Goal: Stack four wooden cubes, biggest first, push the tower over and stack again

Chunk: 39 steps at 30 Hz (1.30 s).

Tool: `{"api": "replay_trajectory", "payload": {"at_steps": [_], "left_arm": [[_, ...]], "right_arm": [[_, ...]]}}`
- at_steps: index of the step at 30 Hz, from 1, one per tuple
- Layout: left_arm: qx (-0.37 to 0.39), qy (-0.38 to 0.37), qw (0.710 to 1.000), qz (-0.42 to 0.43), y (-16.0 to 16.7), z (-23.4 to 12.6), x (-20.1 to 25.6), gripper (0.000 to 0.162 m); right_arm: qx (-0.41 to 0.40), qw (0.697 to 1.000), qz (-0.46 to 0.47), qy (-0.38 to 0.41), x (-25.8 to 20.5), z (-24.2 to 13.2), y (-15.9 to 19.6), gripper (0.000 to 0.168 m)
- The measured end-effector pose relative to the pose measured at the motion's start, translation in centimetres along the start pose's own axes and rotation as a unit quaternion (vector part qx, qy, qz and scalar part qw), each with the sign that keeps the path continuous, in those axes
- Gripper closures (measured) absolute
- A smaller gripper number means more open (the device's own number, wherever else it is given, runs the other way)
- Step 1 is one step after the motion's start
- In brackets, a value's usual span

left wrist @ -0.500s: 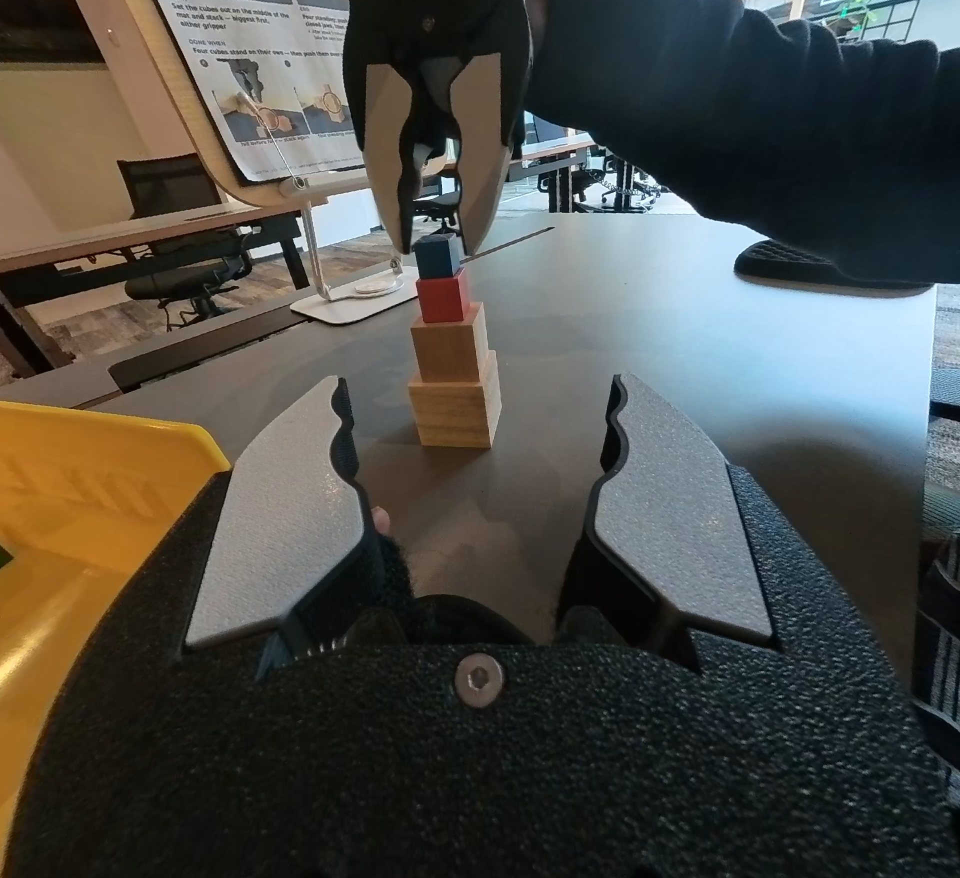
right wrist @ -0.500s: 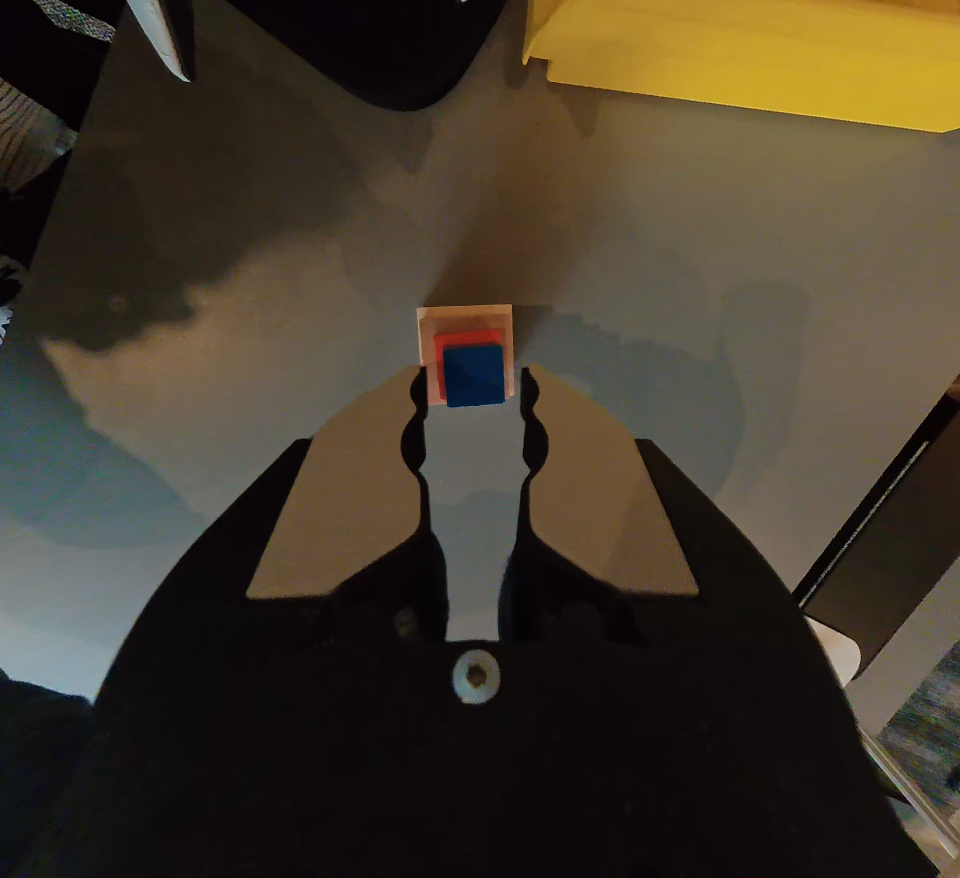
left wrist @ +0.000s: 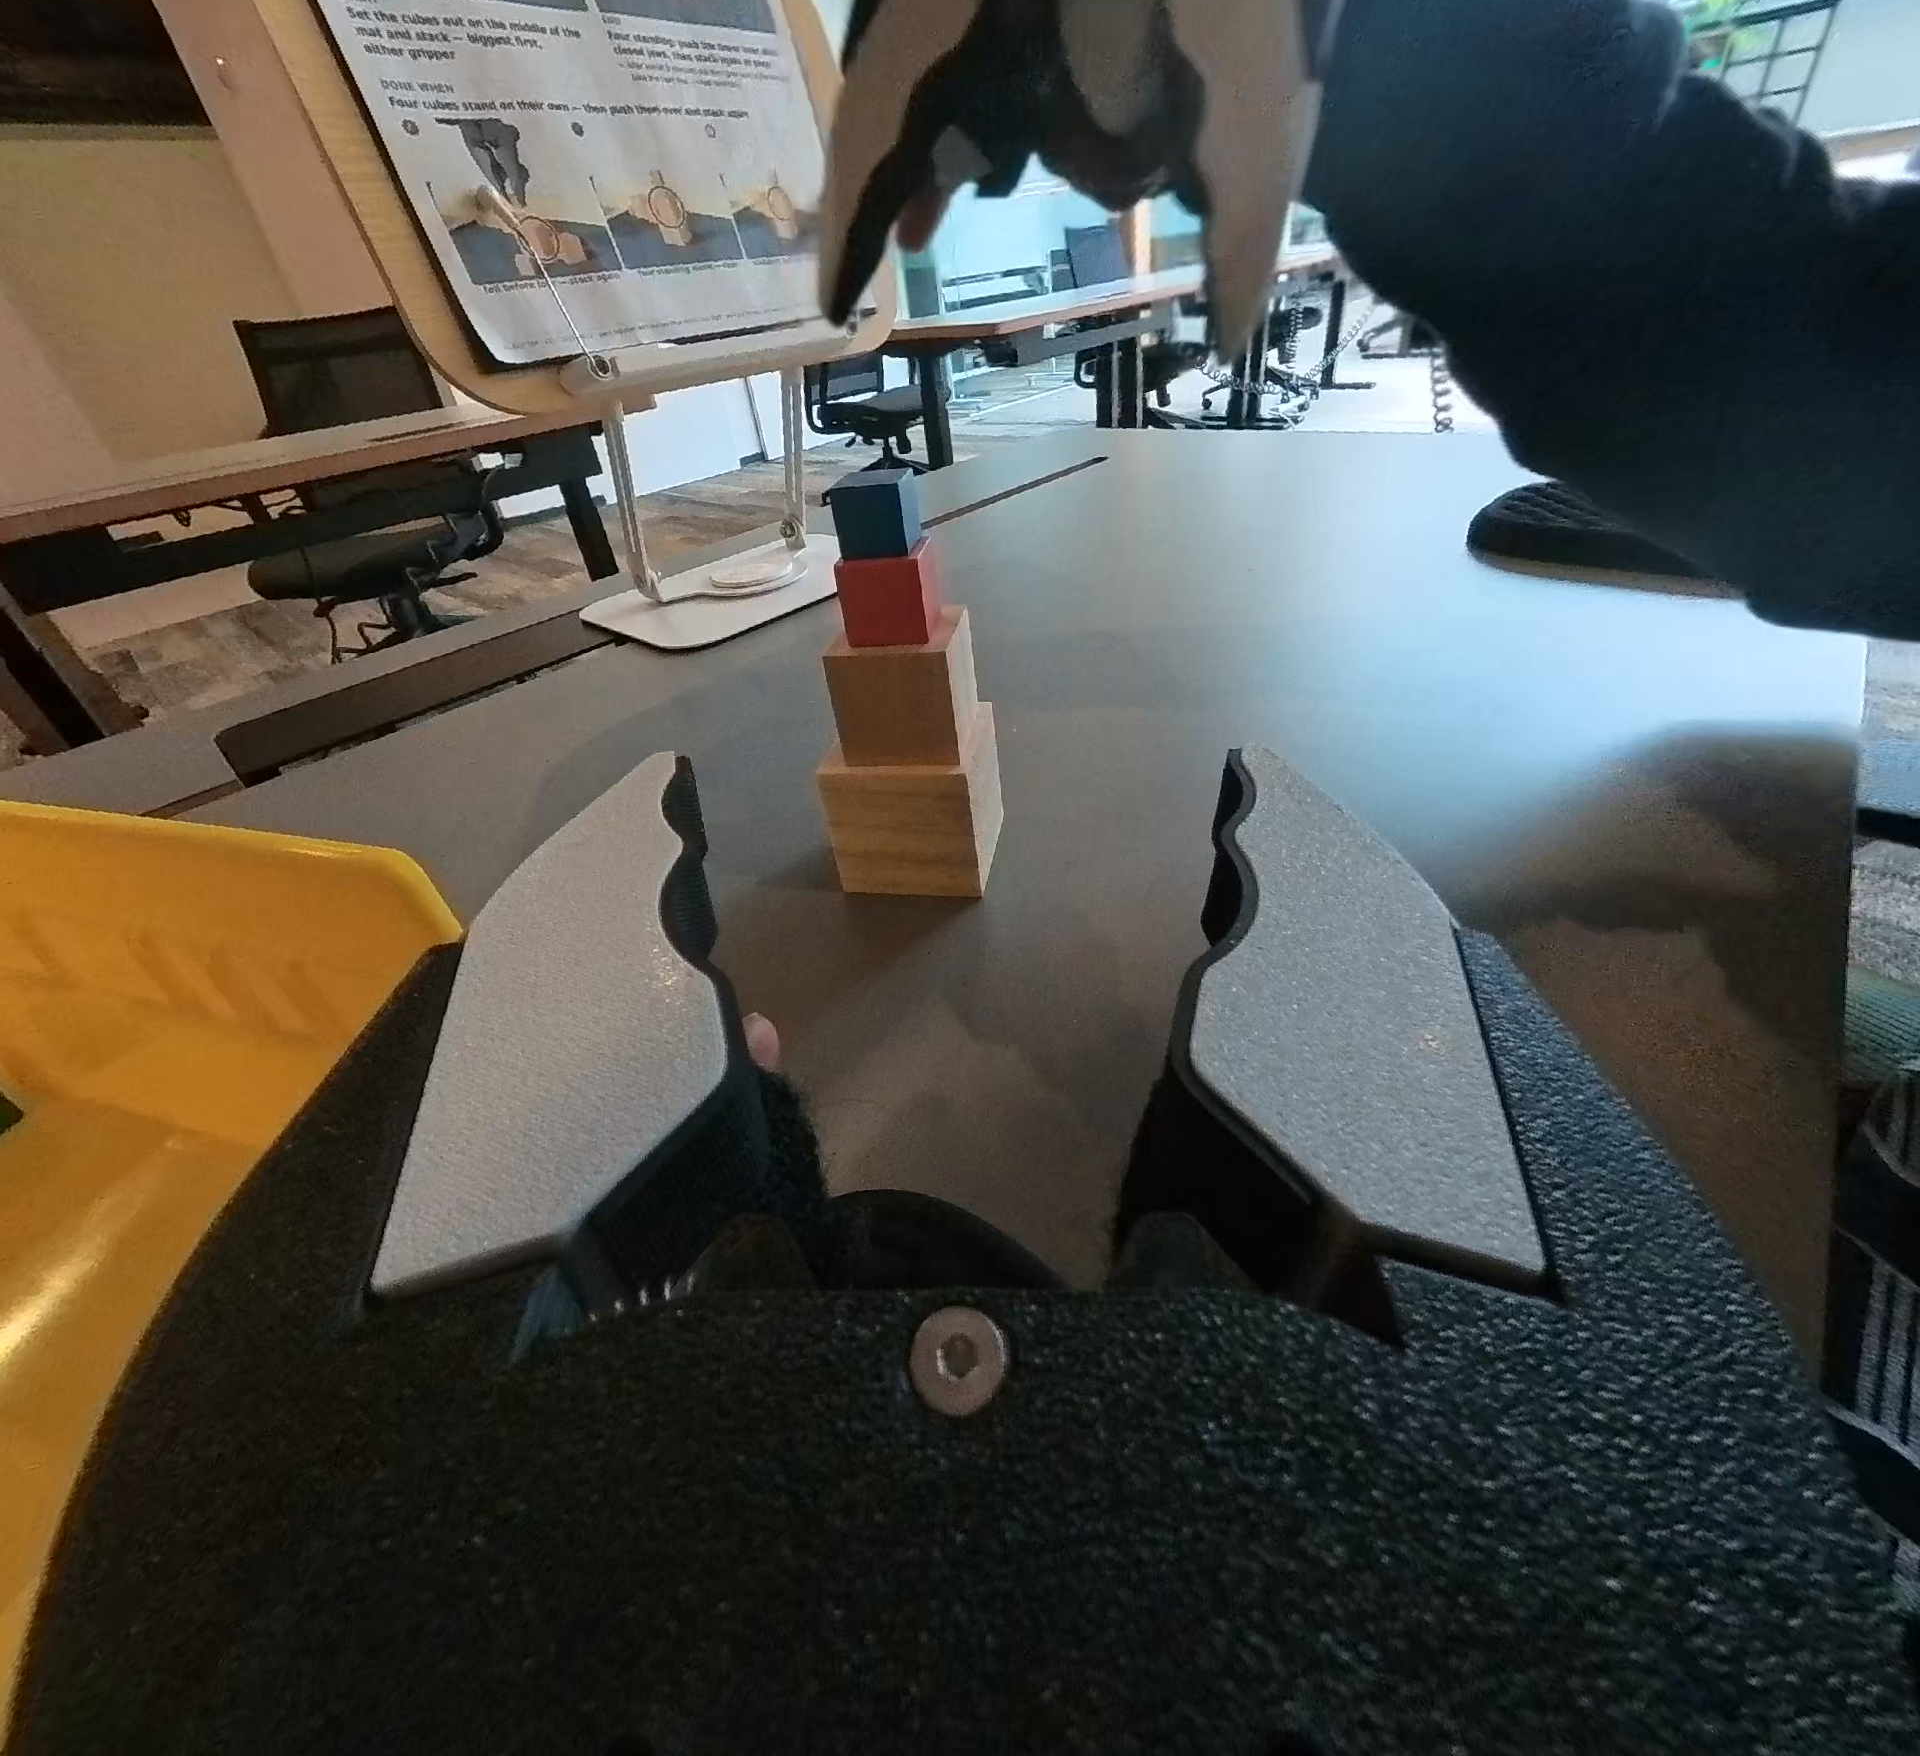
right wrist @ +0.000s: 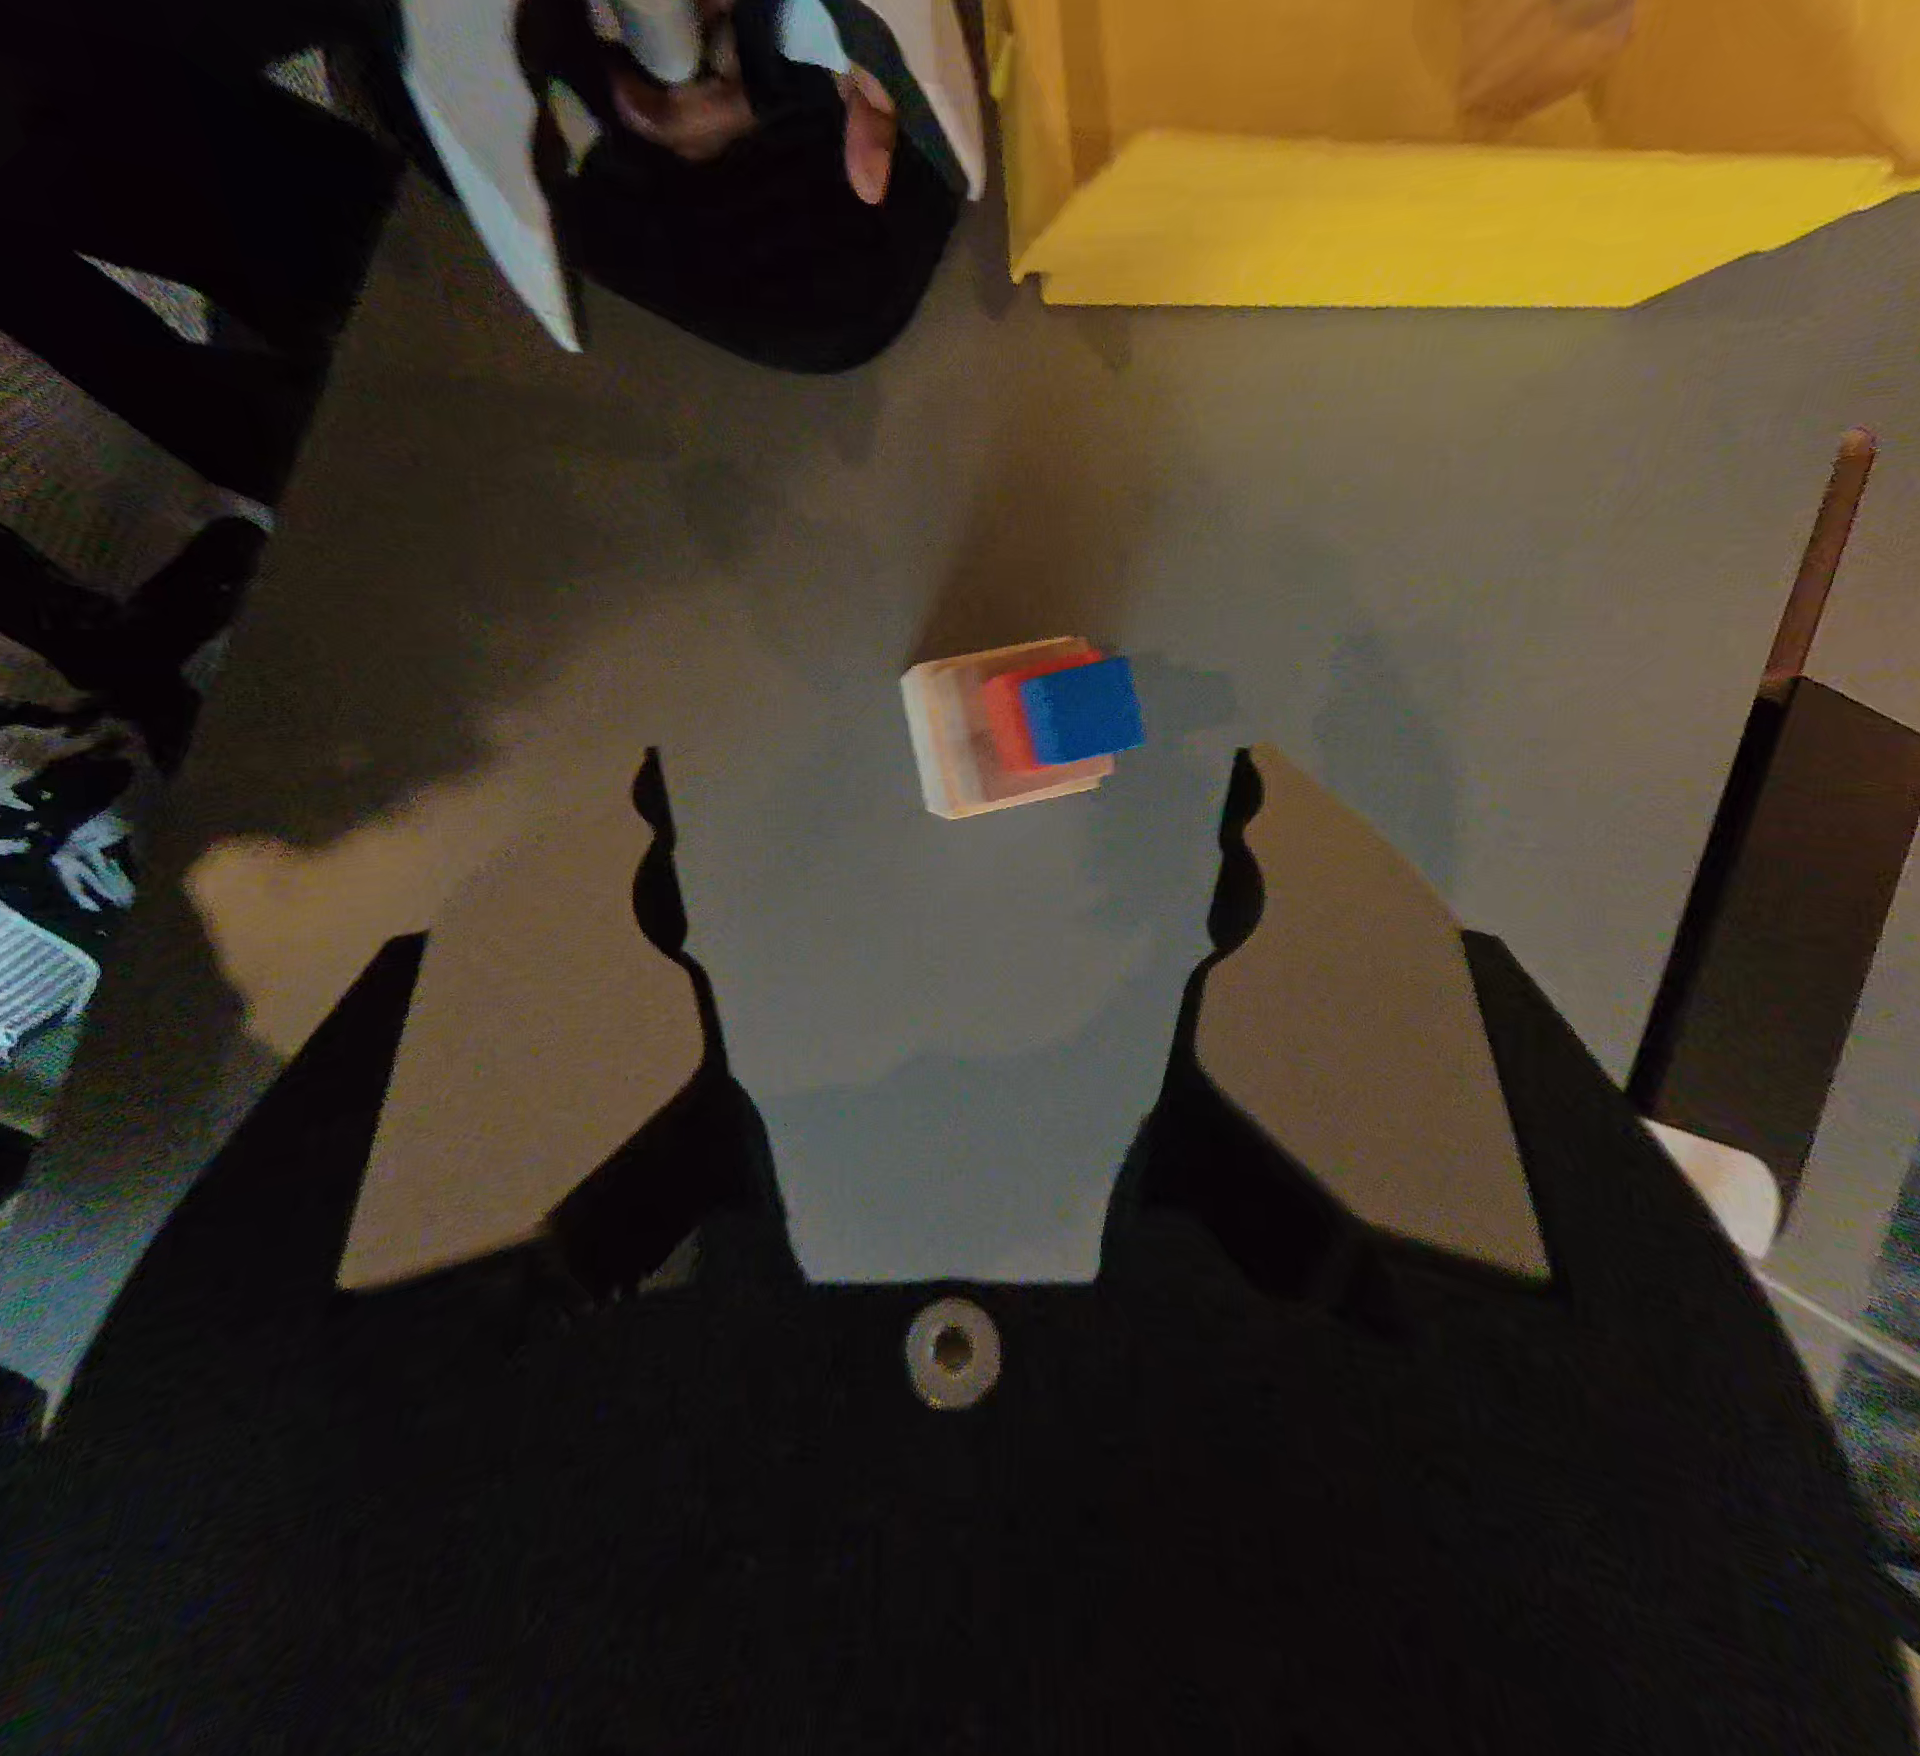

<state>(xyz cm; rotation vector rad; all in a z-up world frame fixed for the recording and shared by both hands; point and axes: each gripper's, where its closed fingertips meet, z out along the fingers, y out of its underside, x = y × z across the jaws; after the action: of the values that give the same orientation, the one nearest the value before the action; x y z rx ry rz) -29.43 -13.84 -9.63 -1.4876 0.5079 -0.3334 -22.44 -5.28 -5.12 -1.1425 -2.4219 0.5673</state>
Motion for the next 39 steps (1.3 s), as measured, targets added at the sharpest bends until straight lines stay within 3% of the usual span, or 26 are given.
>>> {"api": "replay_trajectory", "payload": {"at_steps": [3, 5, 8, 14, 22, 27, 31, 39], "left_arm": [[0.0, 0.0, 1.0, 0.001, 0.0, 0.0, 0.0, 0.068], [0.0, -0.001, 1.0, 0.003, 0.0, 0.0, 0.0, 0.068], [0.0, -0.001, 1.0, 0.003, 0.0, 0.0, 0.0, 0.068], [-0.001, -0.001, 1.0, 0.005, 0.0, 0.0, 0.1, 0.068], [0.0, -0.001, 1.0, 0.005, 0.0, 0.0, 0.1, 0.069], [-0.001, 0.0, 1.0, 0.006, 0.0, 0.0, 0.1, 0.069], [-0.001, 0.0, 1.0, 0.007, 0.0, 0.0, 0.1, 0.069], [-0.001, 0.0, 1.0, 0.007, 0.0, 0.0, 0.1, 0.069]], "right_arm": [[0.023, 1.0, 0.014, -0.003, -2.4, -0.7, 0.5, 0.067], [0.021, 0.999, 0.026, 0.001, -3.6, -0.8, 1.4, 0.085], [0.04, 0.998, 0.034, 0.031, -4.1, -0.8, 2.3, 0.168], [0.042, 0.995, 0.079, 0.052, -3.9, 0.5, 4.0, 0.168], [0.03, 0.991, 0.107, 0.08, -2.8, 5.5, 3.9, 0.168], [0.026, 0.985, 0.134, 0.103, -1.4, 6.8, 4.3, 0.168], [0.037, 0.983, 0.146, 0.102, -1.7, 7.6, 3.0, 0.168], [-0.062, 0.985, 0.107, 0.124, -0.9, 7.2, -0.3, 0.168]]}}
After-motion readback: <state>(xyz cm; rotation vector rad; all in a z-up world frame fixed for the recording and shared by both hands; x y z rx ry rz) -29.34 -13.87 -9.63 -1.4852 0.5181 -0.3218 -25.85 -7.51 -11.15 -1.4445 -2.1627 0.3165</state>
